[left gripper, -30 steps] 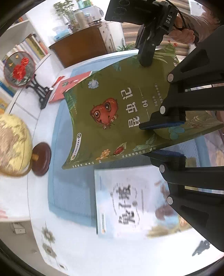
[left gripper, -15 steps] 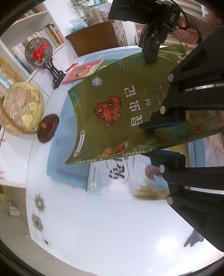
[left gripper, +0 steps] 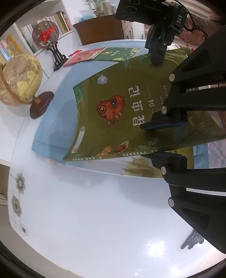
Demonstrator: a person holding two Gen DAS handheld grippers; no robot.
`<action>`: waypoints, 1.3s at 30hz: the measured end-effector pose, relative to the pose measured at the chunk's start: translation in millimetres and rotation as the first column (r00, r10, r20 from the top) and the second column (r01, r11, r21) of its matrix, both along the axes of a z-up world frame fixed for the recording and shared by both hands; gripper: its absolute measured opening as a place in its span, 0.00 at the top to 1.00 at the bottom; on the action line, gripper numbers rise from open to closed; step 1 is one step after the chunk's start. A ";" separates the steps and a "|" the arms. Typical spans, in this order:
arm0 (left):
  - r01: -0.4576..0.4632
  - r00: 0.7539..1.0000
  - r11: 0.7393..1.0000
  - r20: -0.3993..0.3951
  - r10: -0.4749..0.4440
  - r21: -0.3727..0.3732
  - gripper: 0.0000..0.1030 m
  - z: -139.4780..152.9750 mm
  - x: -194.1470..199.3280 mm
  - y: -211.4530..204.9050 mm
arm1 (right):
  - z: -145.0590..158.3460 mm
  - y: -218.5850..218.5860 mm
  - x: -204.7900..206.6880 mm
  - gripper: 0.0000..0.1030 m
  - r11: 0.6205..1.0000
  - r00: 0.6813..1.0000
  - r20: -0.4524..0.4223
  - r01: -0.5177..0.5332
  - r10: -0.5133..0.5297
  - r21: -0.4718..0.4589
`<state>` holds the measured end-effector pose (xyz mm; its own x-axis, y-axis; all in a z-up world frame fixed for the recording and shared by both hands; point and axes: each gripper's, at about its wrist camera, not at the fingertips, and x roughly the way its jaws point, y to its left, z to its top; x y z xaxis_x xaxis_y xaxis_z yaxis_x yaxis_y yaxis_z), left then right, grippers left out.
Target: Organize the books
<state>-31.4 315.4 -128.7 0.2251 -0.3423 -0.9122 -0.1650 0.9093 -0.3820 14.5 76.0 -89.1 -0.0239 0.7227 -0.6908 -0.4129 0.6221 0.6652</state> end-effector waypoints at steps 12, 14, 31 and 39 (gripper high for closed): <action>-0.022 0.997 1.000 -0.071 0.022 0.000 0.76 -28.1 0.1 11.4 | -41.0 3.1 -5.9 0.87 0.999 0.992 -0.123 0.026 -0.030 -0.032; -0.019 0.996 1.000 -0.082 0.019 0.001 0.75 -30.6 1.6 10.4 | -44.0 4.0 -6.2 0.87 0.999 0.991 -0.130 0.030 -0.035 -0.042; -0.015 0.993 0.996 -0.116 0.025 0.087 0.71 -31.7 8.8 14.4 | -64.4 12.4 -8.6 0.87 0.993 0.978 -0.191 0.064 -0.082 -0.097; -0.040 0.989 0.982 -0.136 0.065 0.183 0.70 -31.2 7.2 16.6 | -68.5 12.8 -5.4 0.85 0.993 0.971 -0.217 0.078 -0.095 -0.088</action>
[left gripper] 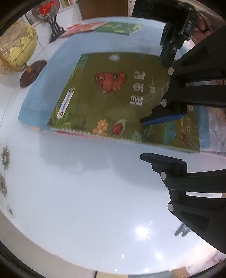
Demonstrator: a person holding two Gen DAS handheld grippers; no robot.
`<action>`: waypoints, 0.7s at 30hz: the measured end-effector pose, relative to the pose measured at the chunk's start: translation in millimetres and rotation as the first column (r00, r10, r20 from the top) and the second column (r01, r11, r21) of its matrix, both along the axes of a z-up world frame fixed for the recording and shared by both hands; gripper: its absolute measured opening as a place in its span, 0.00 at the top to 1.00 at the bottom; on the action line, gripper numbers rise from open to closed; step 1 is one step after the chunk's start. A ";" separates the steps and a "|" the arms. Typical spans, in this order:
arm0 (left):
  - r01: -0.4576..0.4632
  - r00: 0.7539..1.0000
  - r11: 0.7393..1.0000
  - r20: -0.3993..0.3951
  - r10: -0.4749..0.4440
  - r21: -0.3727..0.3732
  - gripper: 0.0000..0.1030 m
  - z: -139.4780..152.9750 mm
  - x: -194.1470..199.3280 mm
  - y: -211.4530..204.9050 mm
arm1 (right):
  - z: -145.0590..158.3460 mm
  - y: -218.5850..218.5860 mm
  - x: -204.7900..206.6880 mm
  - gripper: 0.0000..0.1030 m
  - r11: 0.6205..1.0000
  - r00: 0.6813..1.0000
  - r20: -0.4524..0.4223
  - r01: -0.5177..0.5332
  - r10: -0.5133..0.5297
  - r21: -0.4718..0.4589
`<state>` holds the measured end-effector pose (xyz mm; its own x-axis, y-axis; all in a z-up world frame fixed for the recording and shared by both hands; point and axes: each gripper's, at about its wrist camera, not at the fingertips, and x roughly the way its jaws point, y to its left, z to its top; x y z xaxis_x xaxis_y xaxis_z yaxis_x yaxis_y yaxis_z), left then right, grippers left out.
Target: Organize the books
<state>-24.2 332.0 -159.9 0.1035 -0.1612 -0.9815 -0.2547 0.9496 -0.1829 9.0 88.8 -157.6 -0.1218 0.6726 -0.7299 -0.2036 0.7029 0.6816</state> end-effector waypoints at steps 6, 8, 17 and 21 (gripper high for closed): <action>-0.019 0.999 0.999 0.047 0.017 0.045 0.55 15.1 2.0 -6.1 | 0.6 -4.2 2.1 0.51 0.999 0.999 -0.042 0.025 -0.023 0.047; -0.038 0.995 0.999 0.089 0.035 0.036 0.40 24.3 1.3 -8.9 | 10.6 -10.2 3.4 0.40 0.998 0.999 -0.010 0.044 -0.044 0.051; -0.009 0.979 0.997 0.203 -0.007 0.076 0.32 62.6 29.4 -65.0 | 39.6 -87.8 18.6 0.36 0.991 0.983 0.129 0.133 -0.129 -0.024; 0.045 0.972 0.997 0.226 -0.057 0.058 0.32 66.0 52.9 -118.2 | 40.8 -147.3 29.5 0.36 0.972 0.964 0.140 0.234 -0.227 -0.032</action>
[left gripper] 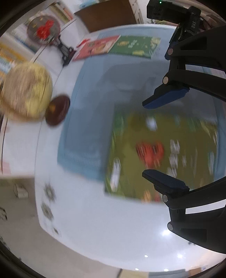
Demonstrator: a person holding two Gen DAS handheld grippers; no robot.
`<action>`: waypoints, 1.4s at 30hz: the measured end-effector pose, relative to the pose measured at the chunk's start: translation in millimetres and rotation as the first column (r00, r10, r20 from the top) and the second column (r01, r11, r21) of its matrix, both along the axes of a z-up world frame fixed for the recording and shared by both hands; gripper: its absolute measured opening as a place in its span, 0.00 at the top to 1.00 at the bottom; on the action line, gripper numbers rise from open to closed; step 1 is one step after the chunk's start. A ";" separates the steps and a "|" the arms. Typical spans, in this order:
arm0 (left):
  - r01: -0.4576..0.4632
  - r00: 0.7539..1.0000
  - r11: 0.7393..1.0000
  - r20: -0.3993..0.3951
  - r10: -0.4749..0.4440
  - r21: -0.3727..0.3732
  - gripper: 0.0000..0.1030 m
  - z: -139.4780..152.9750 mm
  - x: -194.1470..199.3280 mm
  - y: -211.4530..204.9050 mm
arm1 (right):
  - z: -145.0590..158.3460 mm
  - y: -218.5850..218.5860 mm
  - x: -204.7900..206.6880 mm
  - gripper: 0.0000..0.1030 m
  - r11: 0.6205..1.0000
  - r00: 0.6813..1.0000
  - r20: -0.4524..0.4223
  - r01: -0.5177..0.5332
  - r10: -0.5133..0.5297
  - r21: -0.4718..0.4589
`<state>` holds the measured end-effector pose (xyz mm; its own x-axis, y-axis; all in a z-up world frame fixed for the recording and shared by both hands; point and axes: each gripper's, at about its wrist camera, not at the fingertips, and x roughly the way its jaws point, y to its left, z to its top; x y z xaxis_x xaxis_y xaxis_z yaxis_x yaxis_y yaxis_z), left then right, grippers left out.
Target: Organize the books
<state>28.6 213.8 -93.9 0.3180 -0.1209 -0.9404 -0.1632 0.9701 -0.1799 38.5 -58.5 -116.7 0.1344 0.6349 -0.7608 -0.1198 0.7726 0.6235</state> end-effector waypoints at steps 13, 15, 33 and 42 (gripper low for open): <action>0.225 0.972 0.973 0.074 -0.222 -0.048 0.32 -21.6 114.5 -210.8 | 21.3 -207.4 70.7 0.36 0.947 0.942 0.198 0.299 -0.272 -0.118; 0.245 0.967 0.968 0.087 -0.240 -0.055 0.32 -30.3 131.5 -235.9 | 17.3 -229.9 87.5 0.36 0.936 0.928 0.225 0.331 -0.298 -0.123; 0.303 0.949 0.953 0.093 -0.301 -0.007 0.28 -109.0 220.5 -341.2 | -44.3 -277.1 218.4 0.35 0.903 0.912 0.242 0.380 -0.331 -0.199; 0.402 0.910 0.915 0.096 -0.403 0.038 0.28 -95.7 213.5 -351.9 | -39.2 -246.9 218.9 0.31 0.944 0.938 0.254 0.282 -0.234 -0.173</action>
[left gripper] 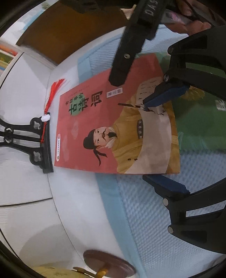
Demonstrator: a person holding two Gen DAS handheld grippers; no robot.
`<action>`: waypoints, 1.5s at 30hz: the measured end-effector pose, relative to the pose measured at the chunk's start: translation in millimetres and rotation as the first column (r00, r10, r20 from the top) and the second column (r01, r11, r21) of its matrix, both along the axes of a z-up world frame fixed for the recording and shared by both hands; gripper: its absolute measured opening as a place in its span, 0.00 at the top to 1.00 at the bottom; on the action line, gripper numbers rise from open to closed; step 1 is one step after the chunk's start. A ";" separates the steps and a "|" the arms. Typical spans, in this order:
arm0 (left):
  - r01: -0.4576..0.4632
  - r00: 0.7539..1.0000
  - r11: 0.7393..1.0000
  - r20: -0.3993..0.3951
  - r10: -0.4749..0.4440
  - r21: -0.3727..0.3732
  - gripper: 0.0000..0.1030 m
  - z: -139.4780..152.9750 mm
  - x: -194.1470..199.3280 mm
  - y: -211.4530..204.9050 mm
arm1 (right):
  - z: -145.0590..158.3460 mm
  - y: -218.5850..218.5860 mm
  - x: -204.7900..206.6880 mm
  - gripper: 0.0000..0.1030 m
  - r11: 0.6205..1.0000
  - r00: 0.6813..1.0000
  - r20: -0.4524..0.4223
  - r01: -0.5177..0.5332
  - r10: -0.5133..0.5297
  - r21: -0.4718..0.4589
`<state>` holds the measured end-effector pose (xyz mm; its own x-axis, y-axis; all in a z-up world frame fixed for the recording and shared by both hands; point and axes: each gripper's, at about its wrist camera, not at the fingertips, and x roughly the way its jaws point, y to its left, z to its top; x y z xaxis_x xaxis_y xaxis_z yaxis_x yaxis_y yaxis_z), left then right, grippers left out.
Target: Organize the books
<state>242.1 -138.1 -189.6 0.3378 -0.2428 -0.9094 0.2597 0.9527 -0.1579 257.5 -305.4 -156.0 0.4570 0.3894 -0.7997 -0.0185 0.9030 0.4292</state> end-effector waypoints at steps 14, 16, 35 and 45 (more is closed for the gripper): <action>-0.044 0.998 0.999 -0.056 0.043 -0.019 0.28 19.1 -93.0 88.4 | 4.6 71.7 -83.3 0.29 0.987 0.986 -0.066 -0.153 0.155 0.038; -0.047 0.994 0.999 -0.101 0.045 -0.022 0.28 15.6 -119.7 104.7 | 0.8 80.3 -106.6 0.29 0.983 0.980 -0.094 -0.168 0.175 0.079; -0.015 0.952 0.975 -0.300 -0.053 -0.220 0.27 -13.8 -183.9 166.2 | -39.4 92.2 -250.3 0.29 0.927 0.943 -0.255 -0.112 0.212 0.358; -0.060 0.946 0.946 -0.320 -0.048 -0.319 0.40 -13.5 -174.5 184.7 | -40.3 85.9 -240.0 0.36 0.908 0.948 -0.227 -0.116 0.222 0.402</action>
<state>67.5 46.7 -203.1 0.0451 -0.5375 -0.8421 0.1383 0.8382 -0.5276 17.5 -219.5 -196.3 0.1520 0.7390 -0.6563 0.0047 0.6635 0.7482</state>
